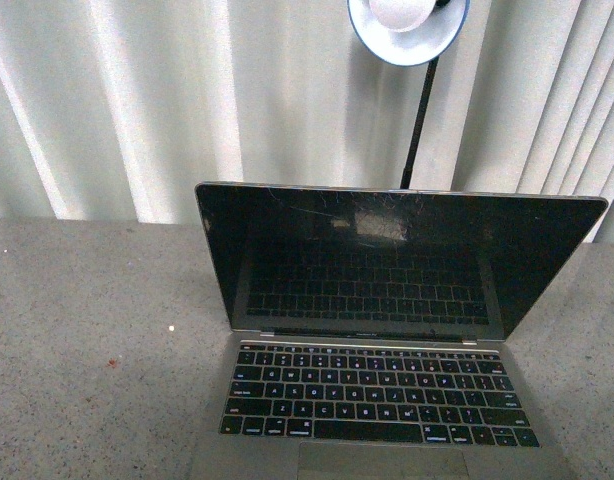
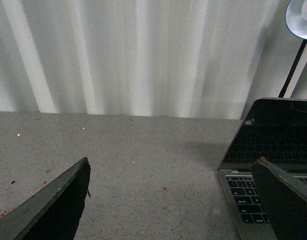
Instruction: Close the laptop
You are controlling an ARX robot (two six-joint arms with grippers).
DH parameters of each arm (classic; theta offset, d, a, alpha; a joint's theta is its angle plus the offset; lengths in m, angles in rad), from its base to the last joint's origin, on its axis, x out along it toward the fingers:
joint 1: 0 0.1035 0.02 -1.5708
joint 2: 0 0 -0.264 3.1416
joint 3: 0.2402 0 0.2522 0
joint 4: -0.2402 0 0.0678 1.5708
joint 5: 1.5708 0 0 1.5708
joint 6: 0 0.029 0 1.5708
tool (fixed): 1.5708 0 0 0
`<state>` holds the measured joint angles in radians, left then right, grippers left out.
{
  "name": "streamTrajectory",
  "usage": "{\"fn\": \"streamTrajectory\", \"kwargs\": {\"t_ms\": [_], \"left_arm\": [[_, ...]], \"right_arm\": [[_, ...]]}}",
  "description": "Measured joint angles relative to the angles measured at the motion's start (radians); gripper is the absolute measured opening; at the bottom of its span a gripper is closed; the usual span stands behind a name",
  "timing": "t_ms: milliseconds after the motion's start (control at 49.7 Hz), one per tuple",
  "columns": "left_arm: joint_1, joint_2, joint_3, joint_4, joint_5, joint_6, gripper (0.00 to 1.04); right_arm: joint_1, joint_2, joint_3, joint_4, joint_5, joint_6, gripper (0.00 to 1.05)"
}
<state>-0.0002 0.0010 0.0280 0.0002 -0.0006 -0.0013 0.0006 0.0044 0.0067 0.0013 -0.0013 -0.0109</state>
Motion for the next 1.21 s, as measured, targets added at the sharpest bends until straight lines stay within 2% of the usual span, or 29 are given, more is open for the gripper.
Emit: {"fn": "streamTrajectory", "kwargs": {"t_ms": [362, 443, 463, 483, 523, 564, 584, 685, 805, 966, 1067, 1208], "left_arm": [[-0.003, 0.005, 0.002, -0.006, -0.005, -0.004, 0.98], [-0.067, 0.156, 0.098, -0.272, -0.203, -0.150, 0.98], [-0.079, 0.193, 0.112, -0.318, -0.242, -0.193, 0.98], [-0.083, 0.221, 0.114, -0.338, -0.252, -0.219, 0.98], [-0.090, 0.237, 0.112, -0.340, -0.250, -0.249, 0.98], [-0.097, 0.248, 0.114, -0.315, -0.252, -0.279, 0.98], [-0.098, 0.248, 0.115, -0.305, -0.248, -0.284, 0.98], [-0.100, 0.301, 0.116, -0.196, -0.217, -0.290, 0.98], [-0.062, 0.512, 0.118, 0.097, -0.132, -0.213, 0.98], [-0.008, 0.828, 0.206, 0.425, -0.018, -0.035, 0.98], [0.016, 1.011, 0.324, 0.511, 0.054, 0.089, 0.98], [0.016, 1.204, 0.511, 0.504, 0.106, 0.285, 0.98]], "right_arm": [[0.000, 0.000, 0.000, 0.000, 0.000, 0.000, 0.97], [0.000, 0.000, 0.000, 0.000, 0.000, 0.000, 0.97], [0.012, 0.010, 0.005, -0.015, 0.039, 0.019, 0.97], [0.042, 0.042, 0.031, -0.076, 0.149, 0.059, 0.97], [0.066, 0.124, 0.063, -0.112, 0.298, 0.138, 0.97], [0.051, 0.225, 0.072, -0.069, 0.393, 0.197, 0.97], [0.025, 0.282, 0.073, -0.022, 0.399, 0.222, 0.97], [-0.084, 0.486, 0.092, 0.194, 0.315, 0.239, 0.97], [-0.190, 0.847, 0.209, 0.522, 0.182, 0.171, 0.97], [-0.208, 1.092, 0.352, 0.633, 0.111, 0.069, 0.97], [-0.204, 1.213, 0.456, 0.673, 0.067, -0.059, 0.97], [-0.192, 1.359, 0.611, 0.706, 0.007, -0.280, 0.97]]}}
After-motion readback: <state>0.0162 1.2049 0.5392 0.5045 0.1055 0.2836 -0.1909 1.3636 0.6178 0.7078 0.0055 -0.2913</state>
